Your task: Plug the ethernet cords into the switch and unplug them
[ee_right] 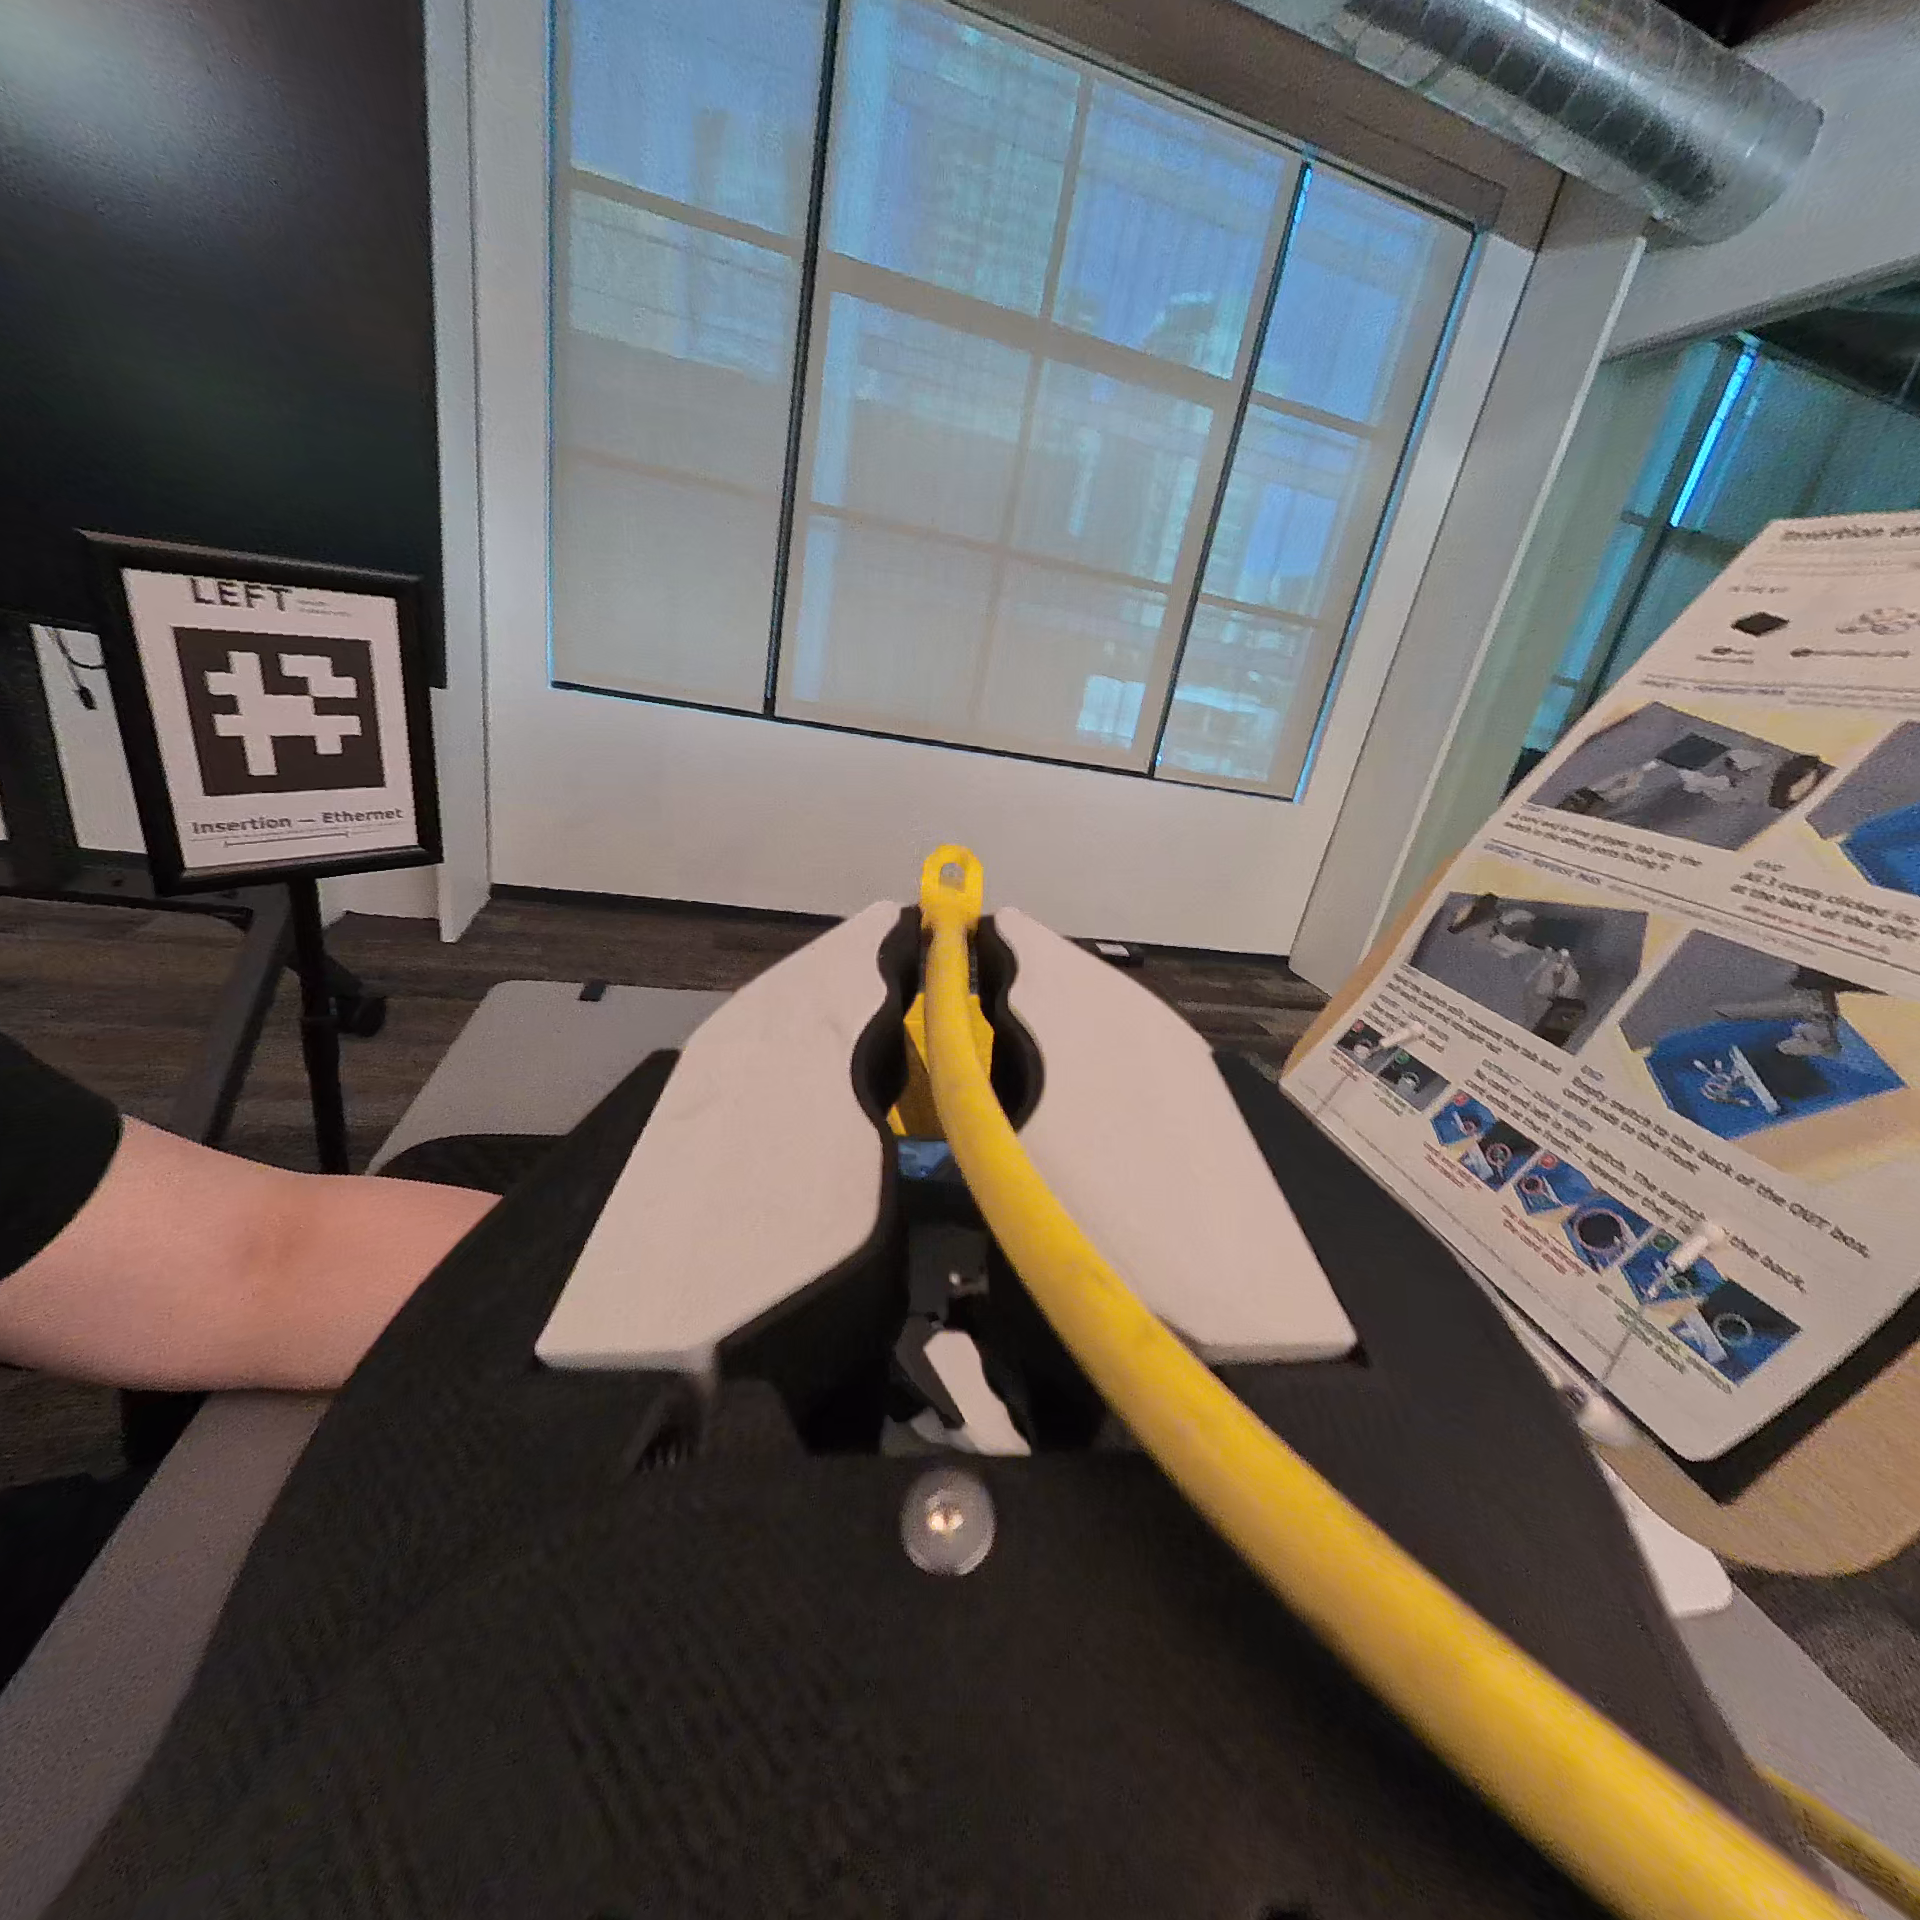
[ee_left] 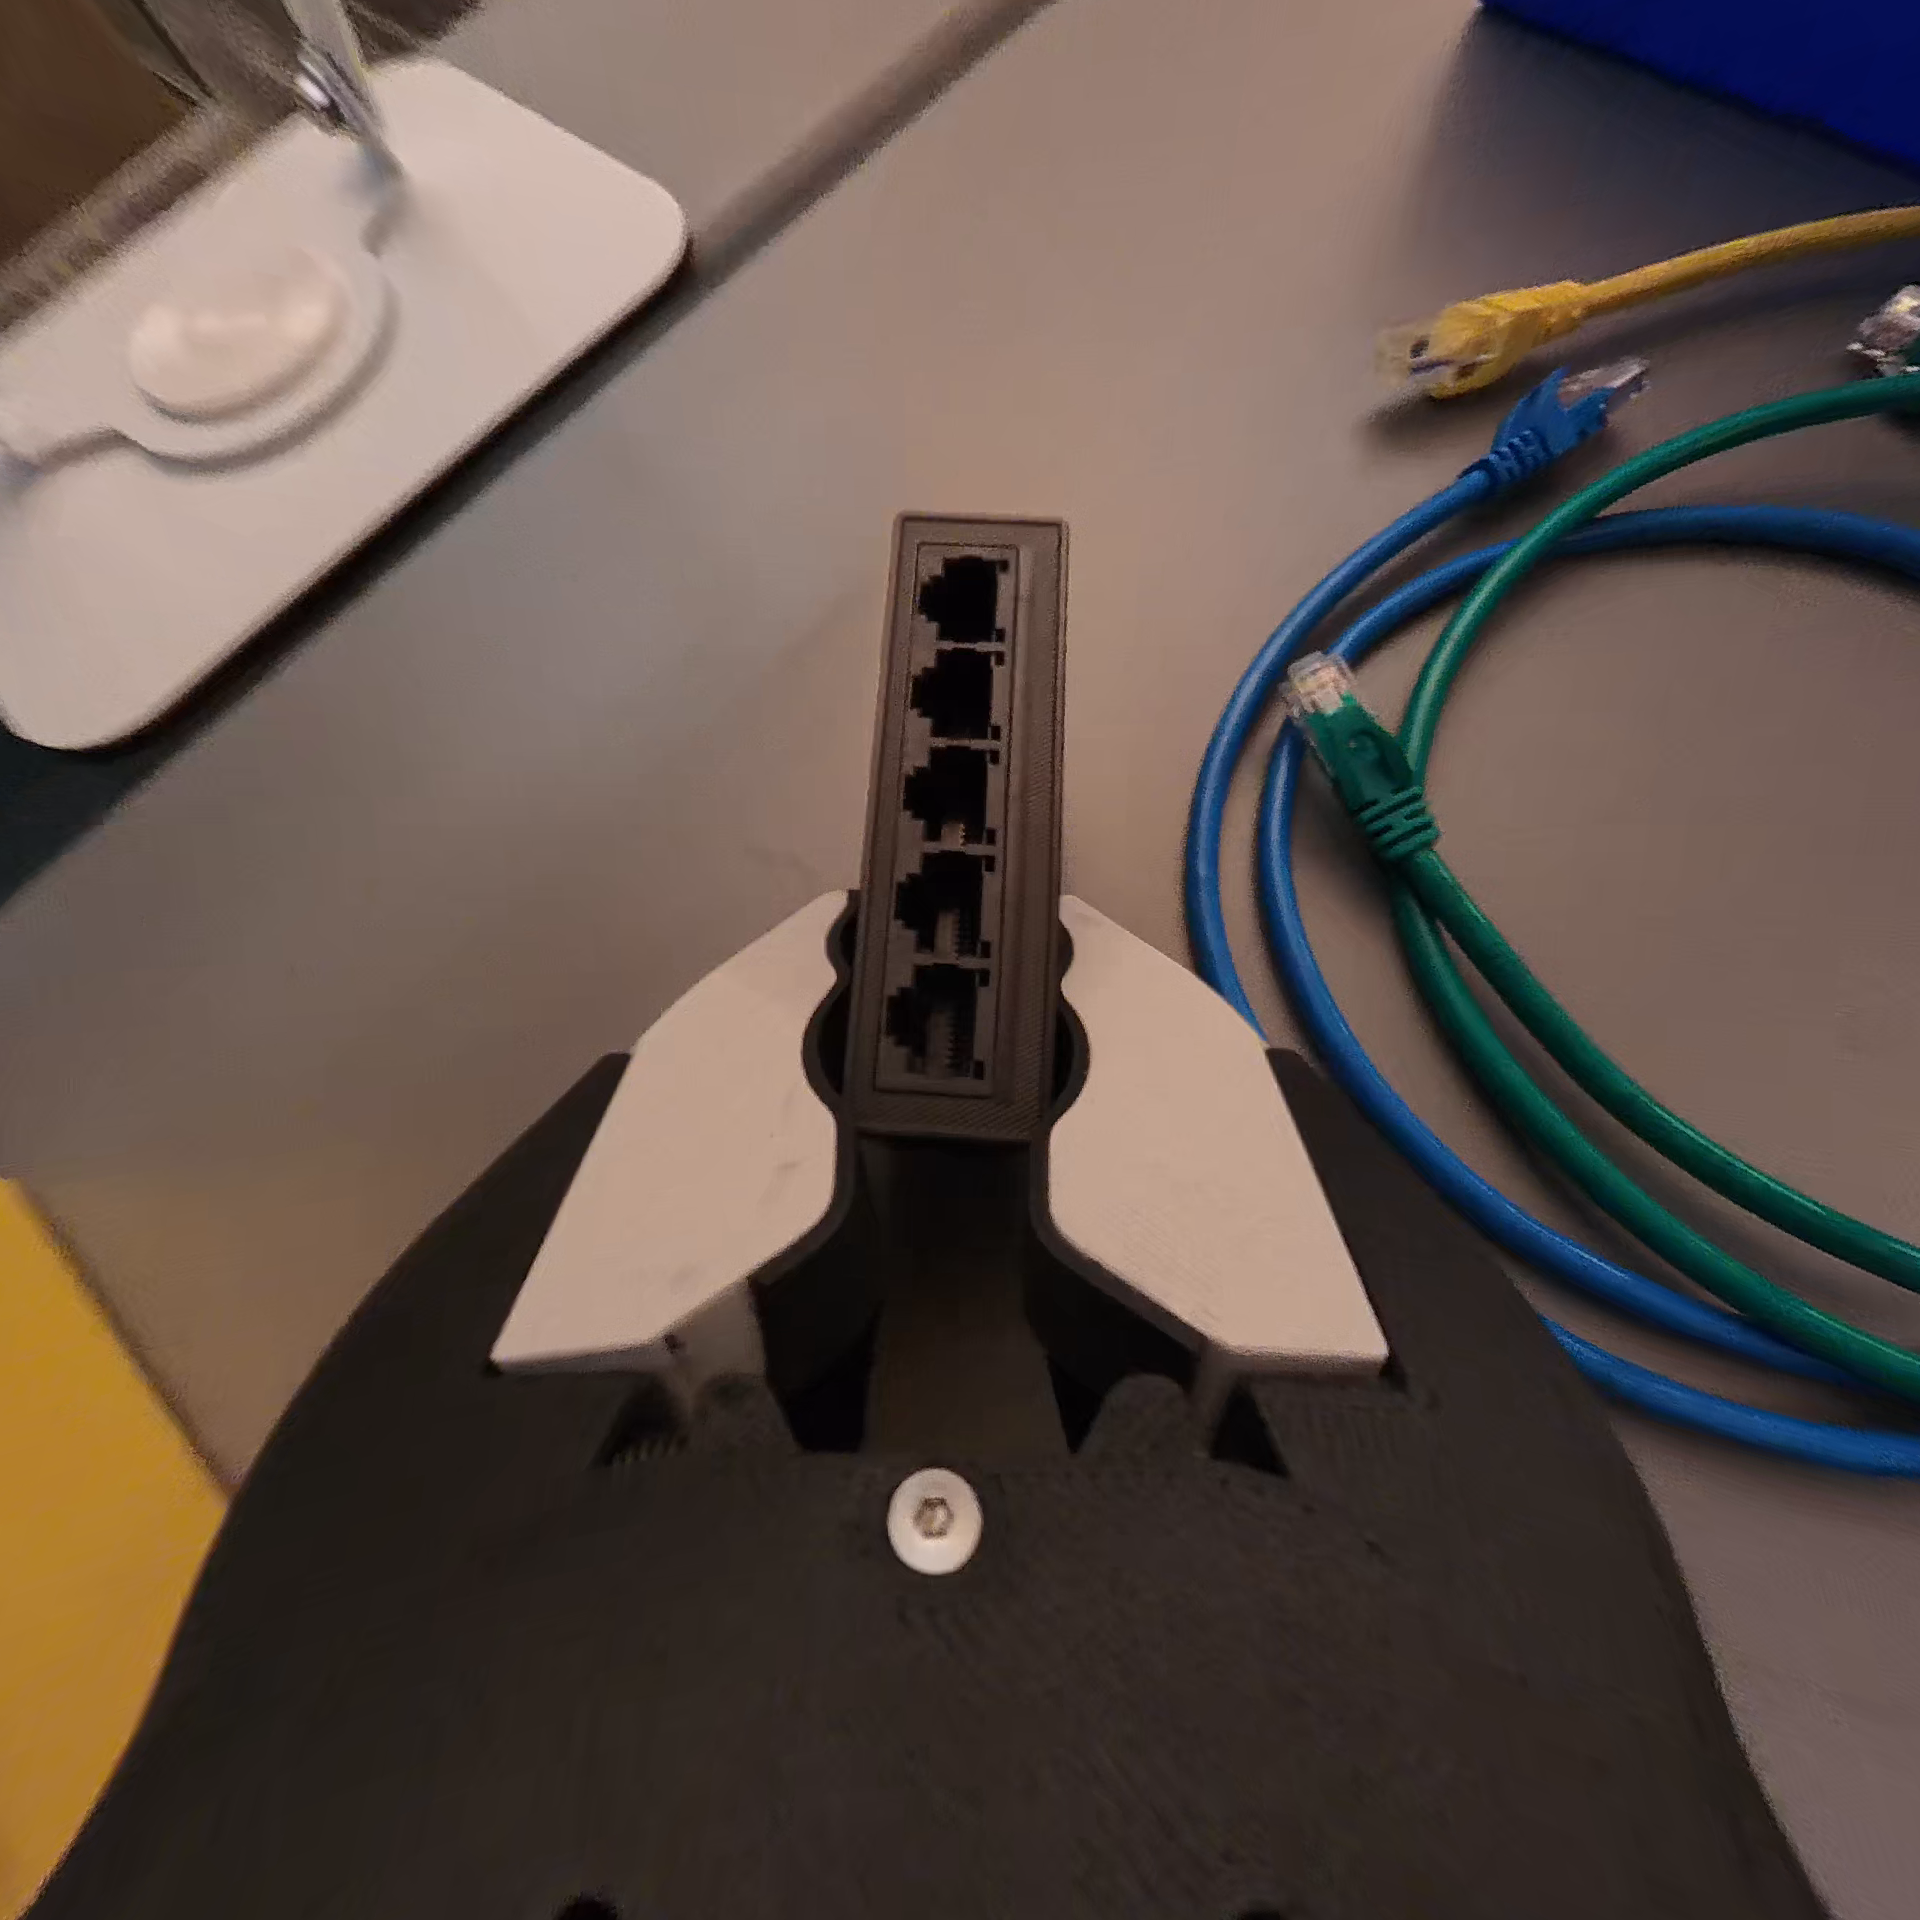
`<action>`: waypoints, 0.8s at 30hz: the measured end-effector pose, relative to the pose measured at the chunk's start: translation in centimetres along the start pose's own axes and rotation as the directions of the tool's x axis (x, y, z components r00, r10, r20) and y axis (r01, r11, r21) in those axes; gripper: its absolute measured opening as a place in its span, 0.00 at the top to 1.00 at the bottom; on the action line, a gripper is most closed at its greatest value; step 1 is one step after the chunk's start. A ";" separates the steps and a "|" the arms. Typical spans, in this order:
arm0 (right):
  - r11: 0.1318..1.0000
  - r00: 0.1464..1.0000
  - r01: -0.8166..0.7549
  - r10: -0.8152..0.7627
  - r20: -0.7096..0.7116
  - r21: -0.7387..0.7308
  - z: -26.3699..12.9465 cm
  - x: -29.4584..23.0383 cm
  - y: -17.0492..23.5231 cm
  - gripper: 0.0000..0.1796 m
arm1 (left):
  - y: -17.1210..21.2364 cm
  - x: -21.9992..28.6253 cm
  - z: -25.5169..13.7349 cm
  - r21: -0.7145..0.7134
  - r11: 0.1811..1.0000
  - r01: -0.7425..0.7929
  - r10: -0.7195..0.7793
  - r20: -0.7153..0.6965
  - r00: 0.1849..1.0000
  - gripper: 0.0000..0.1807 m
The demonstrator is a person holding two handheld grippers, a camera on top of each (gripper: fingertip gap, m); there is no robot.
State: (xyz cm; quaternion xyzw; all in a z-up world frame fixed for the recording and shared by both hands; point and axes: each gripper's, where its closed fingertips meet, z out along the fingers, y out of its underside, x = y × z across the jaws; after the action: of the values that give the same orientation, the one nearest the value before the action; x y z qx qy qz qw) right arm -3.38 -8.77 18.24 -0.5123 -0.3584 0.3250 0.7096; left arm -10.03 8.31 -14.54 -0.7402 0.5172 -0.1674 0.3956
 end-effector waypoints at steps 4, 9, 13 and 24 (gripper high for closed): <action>0.999 0.997 0.006 -0.011 -0.078 -0.054 0.0 1.5 1.2 0.94 | -3.2 -1.4 -2.8 0.081 0.990 -0.116 0.101 0.176 0.979 0.85; 0.994 0.992 0.003 -0.017 -0.128 -0.106 0.4 2.7 2.7 0.94 | -9.9 -1.8 -8.7 0.188 0.929 -0.319 0.231 0.380 0.896 0.84; 0.994 0.996 -0.017 0.008 -0.093 -0.105 1.4 2.2 3.4 0.94 | -14.7 -1.2 -12.3 0.206 0.863 -0.461 0.320 0.484 0.815 0.84; 0.992 0.979 0.096 -0.109 -0.170 -0.084 3.3 1.9 3.8 0.94 | -17.9 -0.1 -16.1 0.186 0.788 -0.587 0.391 0.584 0.711 0.84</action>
State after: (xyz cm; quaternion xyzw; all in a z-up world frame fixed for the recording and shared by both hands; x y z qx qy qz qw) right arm -5.53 -4.57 15.64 -0.5460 -0.3327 0.2281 0.7342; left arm -9.28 4.47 9.24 -0.5045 0.5322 0.0588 0.6773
